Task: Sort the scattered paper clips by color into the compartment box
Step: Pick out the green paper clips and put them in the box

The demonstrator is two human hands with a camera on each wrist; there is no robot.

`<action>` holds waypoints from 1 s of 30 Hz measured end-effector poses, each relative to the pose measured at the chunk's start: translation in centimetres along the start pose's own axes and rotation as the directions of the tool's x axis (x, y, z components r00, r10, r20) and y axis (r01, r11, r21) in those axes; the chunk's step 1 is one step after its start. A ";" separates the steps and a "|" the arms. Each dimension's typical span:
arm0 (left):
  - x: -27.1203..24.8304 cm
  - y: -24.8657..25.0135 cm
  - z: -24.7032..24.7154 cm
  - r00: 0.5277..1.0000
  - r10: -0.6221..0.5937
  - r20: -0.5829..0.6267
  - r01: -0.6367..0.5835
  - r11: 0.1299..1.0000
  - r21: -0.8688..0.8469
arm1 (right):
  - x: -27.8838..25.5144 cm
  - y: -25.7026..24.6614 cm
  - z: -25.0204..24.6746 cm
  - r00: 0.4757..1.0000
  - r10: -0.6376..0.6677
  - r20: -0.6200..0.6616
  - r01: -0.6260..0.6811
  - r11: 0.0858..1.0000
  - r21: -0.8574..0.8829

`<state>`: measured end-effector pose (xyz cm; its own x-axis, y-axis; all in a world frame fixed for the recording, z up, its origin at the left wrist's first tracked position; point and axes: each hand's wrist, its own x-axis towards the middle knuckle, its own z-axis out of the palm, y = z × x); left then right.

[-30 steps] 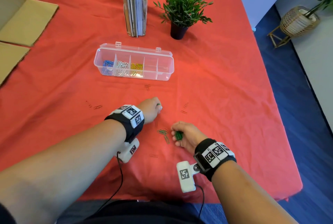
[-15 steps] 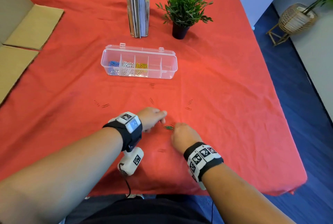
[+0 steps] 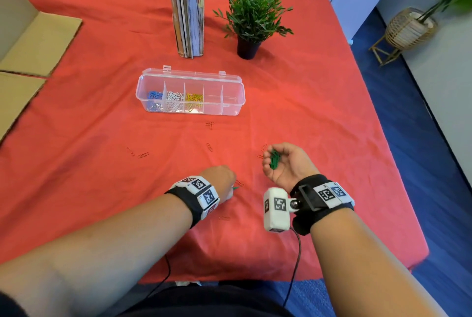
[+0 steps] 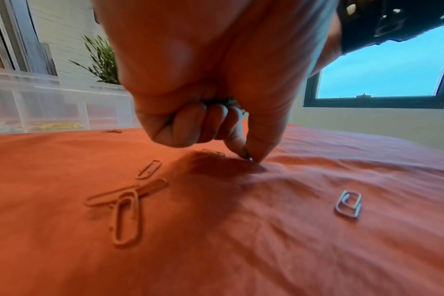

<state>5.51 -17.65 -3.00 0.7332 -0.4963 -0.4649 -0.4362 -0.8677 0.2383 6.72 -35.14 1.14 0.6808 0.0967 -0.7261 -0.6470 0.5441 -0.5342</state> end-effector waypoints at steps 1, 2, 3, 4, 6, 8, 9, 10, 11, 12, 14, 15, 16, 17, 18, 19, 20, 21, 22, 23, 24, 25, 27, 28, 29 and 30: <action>-0.3 -0.1 -0.4 1.000 -0.003 0.013 0.004 0.999 -0.033 | 0.5 -0.1 0.3 1.000 -0.009 -0.024 0.010 1.000 0.025; -0.4 -0.5 -0.9 1.000 -0.011 0.011 0.012 0.996 -0.091 | 1.1 -0.1 0.7 0.999 -0.008 -0.050 0.010 1.000 0.028; -0.6 -1.2 -1.5 1.000 -0.028 0.000 0.027 0.985 -0.169 | 1.8 -0.1 1.1 0.997 0.007 -0.077 -0.006 1.000 0.006; -0.6 -2.1 -2.3 0.998 -0.055 -0.016 0.049 0.968 -0.245 | 2.3 -0.2 1.6 0.995 0.031 -0.099 -0.034 0.999 -0.033; -0.6 -4.5 -4.3 0.990 -0.129 -0.053 0.099 0.917 -0.387 | 3.2 -0.3 3.1 0.991 0.063 -0.118 -0.077 0.989 -0.124; -0.8 -6.7 -6.7 0.977 -0.198 -0.081 0.138 0.872 -0.469 | 3.8 -0.9 5.1 0.994 0.053 -0.096 -0.070 0.983 -0.173; -1.0 -7.6 -8.0 0.972 -0.218 -0.082 0.152 0.862 -0.484 | 4.1 -1.4 6.3 0.997 0.036 -0.071 -0.048 0.982 -0.184; -1.3 -8.4 -9.2 0.969 -0.235 -0.078 0.167 0.853 -0.494 | 4.4 -1.9 7.6 0.999 0.012 -0.039 -0.019 0.981 -0.195; -1.4 -9.1 -10.2 0.964 -0.253 -0.076 0.181 0.844 -0.505 | 4.8 -2.5 8.9 1.000 -0.017 -0.013 0.014 0.976 -0.219; -1.5 -9.7 -11.1 0.959 -0.273 -0.079 0.194 0.831 -0.522 | 5.2 -3.0 10.1 0.999 -0.045 0.010 0.046 0.968 -0.245; -1.5 -10.8 -12.2 0.943 -0.323 -0.084 0.221 0.793 -0.567 | 6.1 -4.1 12.5 0.995 -0.099 0.032 0.104 0.951 -0.290; -1.3 -11.3 -12.6 0.934 -0.348 -0.084 0.236 0.776 -0.585 | 6.7 -4.6 13.7 0.992 -0.123 0.025 0.125 0.941 -0.315; -1.2 -11.6 -12.9 0.926 -0.370 -0.080 0.252 0.760 -0.600 | 7.3 -5.1 14.7 0.989 -0.146 0.016 0.143 0.930 -0.340; -1.1 -12.0 -13.0 0.918 -0.390 -0.071 0.267 0.740 -0.617 | 7.8 -5.6 15.5 0.988 -0.156 0.013 0.150 0.917 -0.369; -1.0 -12.4 -13.2 0.911 -0.408 -0.066 0.278 0.723 -0.633 | 8.7 -6.1 16.3 0.987 -0.161 0.024 0.158 0.904 -0.397; -0.8 -12.8 -13.3 0.905 -0.421 -0.060 0.290 0.713 -0.639 | 9.4 -6.6 16.9 0.986 -0.159 0.052 0.165 0.880 -0.446; -0.7 -13.1 -13.4 0.900 -0.433 -0.052 0.304 0.709 -0.636 | 10.1 -7.1 17.3 0.986 -0.143 0.086 0.167 0.849 -0.501; -0.5 -13.4 -13.4 0.894 -0.445 -0.048 0.319 0.710 -0.628 | 10.8 -7.6 17.5 0.987 -0.118 0.108 0.158 0.814 -0.559; -0.2 -13.6 -13.5 0.889 -0.454 -0.051 0.329 0.713 -0.620 | 11.6 -7.9 17.5 0.989 -0.100 0.108 0.145 0.791 -0.595; 0.2 -13.7 -13.6 0.888 -0.456 -0.058 0.330 0.721 -0.609 | 12.4 -8.2 17.2 0.990 -0.100 0.104 0.143 0.772 -0.620; 0.6 -13.7 -13.8 0.887 -0.456 -0.063 0.332 0.728 -0.600 | 12.8 -8.4 16.9 0.989 -0.105 0.104 0.147 0.767 -0.624; 1.3 -13.6 -14.0 0.884 -0.462 -0.063 0.339 0.729 -0.594 | 12.7 -8.4 16.6 0.987 -0.127 0.096 0.159 0.759 -0.632; 2.8 -13.2 -14.4 0.865 -0.496 -0.072 0.361 0.716 -0.597 | 11.9 -8.0 15.8 0.984 -0.167 0.059 0.170 0.803 -0.571; 3.5 -12.7 -14.8 0.861 -0.503 -0.077 0.363 0.714 -0.599 | 11.5 -7.7 15.2 0.982 -0.187 0.040 0.180 0.838 -0.514; 4.4 -12.1 -15.2 0.860 -0.501 -0.091 0.359 0.724 -0.589 | 10.9 -7.4 14.5 0.978 -0.207 0.015 0.188 0.857 -0.480; 5.3 -11.6 -15.6 0.860 -0.498 -0.108 0.356 0.739 -0.573 | 10.3 -7.1 13.7 0.973 -0.231 -0.002 0.203 0.857 -0.473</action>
<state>22.56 -10.69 5.06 0.9046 0.0022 -0.4262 0.2372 -0.8335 0.4990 23.06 -26.60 3.39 0.8113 -0.0333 -0.5837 -0.5791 0.0919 -0.8101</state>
